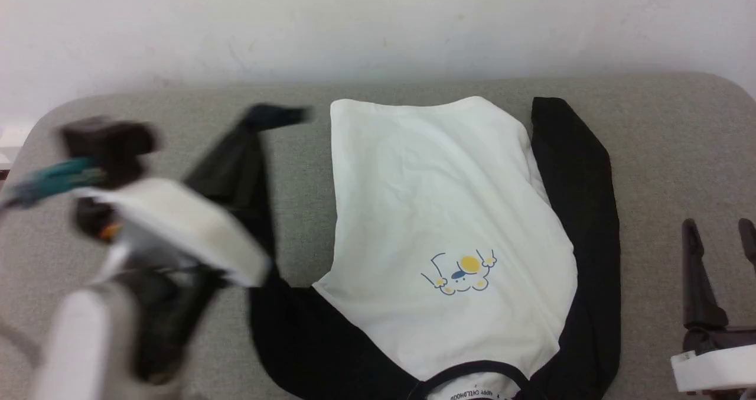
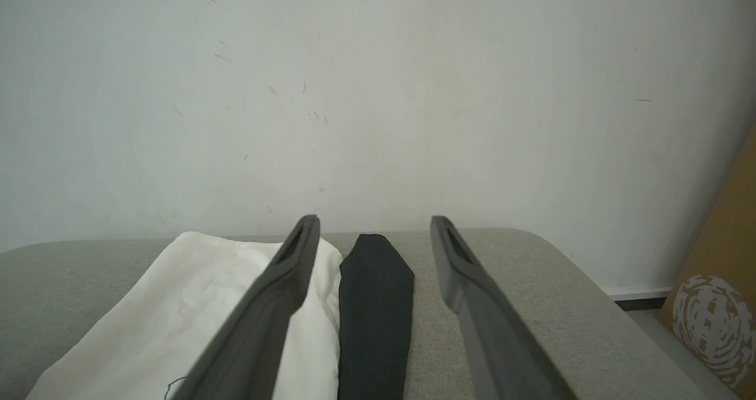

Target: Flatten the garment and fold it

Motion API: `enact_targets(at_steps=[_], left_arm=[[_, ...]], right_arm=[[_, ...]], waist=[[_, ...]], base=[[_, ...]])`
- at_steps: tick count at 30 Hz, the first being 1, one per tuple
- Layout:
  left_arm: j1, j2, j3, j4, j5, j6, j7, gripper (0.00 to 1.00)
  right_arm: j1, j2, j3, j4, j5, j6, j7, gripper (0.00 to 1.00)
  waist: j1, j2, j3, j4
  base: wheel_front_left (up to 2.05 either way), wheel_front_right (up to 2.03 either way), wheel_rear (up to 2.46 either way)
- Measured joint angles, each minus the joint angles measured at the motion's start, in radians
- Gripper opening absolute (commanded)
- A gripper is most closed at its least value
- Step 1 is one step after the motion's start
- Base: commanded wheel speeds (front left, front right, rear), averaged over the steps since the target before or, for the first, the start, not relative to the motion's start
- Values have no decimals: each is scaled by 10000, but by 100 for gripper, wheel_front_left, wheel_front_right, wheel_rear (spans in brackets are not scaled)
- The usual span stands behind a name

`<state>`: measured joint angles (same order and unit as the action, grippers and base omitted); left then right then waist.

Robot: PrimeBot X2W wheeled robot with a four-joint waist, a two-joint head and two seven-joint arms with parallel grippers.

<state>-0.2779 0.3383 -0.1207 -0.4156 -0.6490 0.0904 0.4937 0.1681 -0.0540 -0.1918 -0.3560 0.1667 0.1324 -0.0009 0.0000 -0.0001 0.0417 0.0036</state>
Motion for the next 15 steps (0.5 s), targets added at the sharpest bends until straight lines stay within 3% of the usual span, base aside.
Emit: enact_targets(at_steps=[4,8,15], left_arm=[[-1110,-1306,-1987,228,855,-8,-176,0],[-1992,-2395,-3682,1340,1582,-280,-704,0],[-2398,-2830,-6443,4172,2320,-366,-2278,0]], right_arm=[[-3,2,-305,-107,2,0,8,100],[-56,6,-487,-217,2,0,15,100],[-260,10,-688,-380,4,0,21,100]], waist=[[0,0,82,28],[0,0,228,-24],[0,0,529,-342]], base=[[0,0,0],[0,0,0],[0,0,0]])
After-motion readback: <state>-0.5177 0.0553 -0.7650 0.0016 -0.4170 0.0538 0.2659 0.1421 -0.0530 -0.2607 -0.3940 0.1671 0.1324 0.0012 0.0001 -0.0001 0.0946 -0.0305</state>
